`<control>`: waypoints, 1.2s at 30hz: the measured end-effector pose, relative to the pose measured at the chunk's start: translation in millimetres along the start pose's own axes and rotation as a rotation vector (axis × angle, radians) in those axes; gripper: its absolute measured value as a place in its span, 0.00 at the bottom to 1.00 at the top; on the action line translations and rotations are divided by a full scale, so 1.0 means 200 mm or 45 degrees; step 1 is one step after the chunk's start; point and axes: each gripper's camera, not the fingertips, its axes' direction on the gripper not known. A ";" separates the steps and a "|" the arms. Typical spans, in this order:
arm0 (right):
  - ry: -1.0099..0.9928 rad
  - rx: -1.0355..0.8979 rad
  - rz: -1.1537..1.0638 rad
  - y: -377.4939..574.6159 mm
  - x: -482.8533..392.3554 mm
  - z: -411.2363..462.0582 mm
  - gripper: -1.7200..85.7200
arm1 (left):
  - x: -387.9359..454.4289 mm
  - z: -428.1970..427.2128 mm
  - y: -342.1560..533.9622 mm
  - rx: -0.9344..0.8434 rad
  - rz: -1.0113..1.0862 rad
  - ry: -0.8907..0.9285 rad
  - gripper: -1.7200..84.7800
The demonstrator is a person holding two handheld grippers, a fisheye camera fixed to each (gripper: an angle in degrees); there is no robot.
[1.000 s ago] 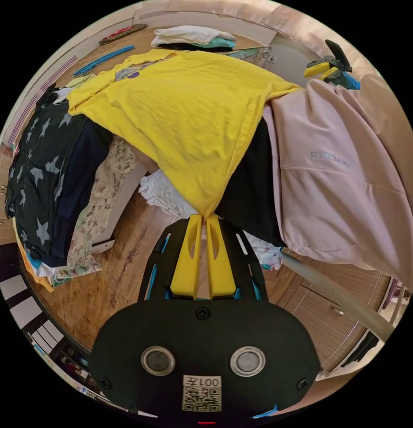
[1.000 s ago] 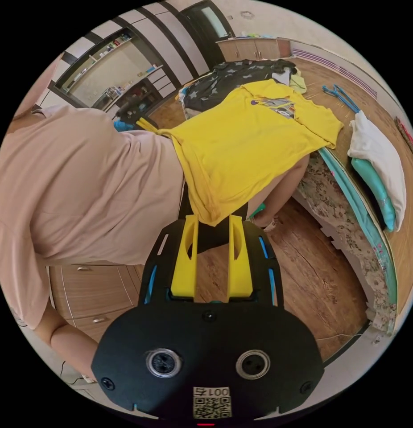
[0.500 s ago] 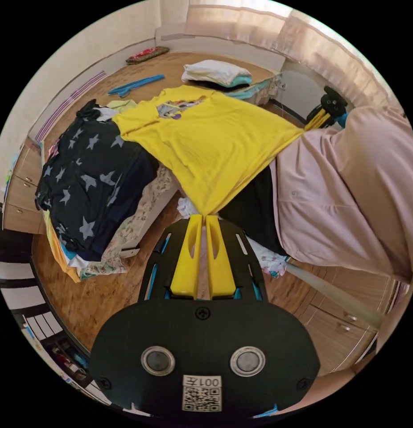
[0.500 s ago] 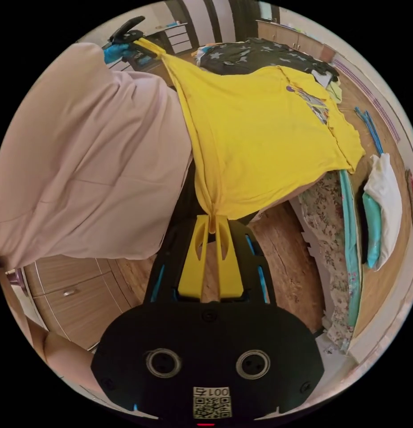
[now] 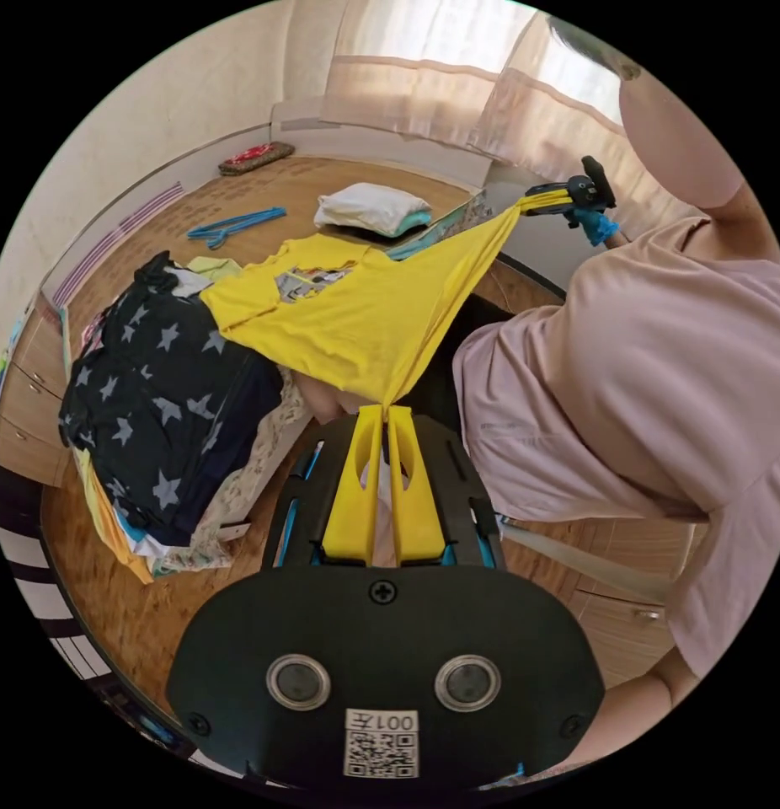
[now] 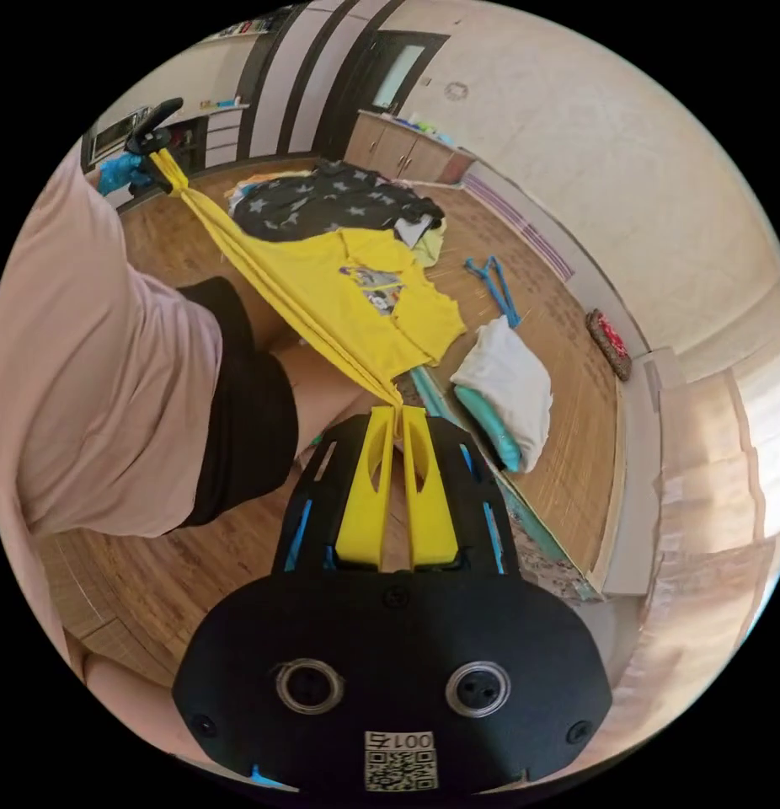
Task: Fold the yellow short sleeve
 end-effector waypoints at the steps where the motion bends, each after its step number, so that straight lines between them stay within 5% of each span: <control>1: 0.009 0.054 0.030 -0.02 0.04 -0.01 0.04 | -0.01 -0.03 -0.02 0.014 0.005 -0.043 0.00; 14: 0.290 0.266 0.241 -0.76 0.62 0.65 0.04 | -0.80 -0.06 -0.81 0.156 -0.105 -0.616 0.00; 23: 0.143 -0.056 0.483 -1.24 1.05 1.60 0.04 | -1.68 0.66 -1.32 -0.017 -0.467 -0.517 0.00; 29: 0.065 -0.277 0.527 -1.40 1.21 2.06 0.04 | -1.93 1.22 -1.50 -0.308 -0.486 -0.557 0.00; 36: -0.035 -0.413 0.522 -1.50 1.37 2.39 0.04 | -2.14 1.46 -1.55 -0.319 -0.580 -0.458 0.00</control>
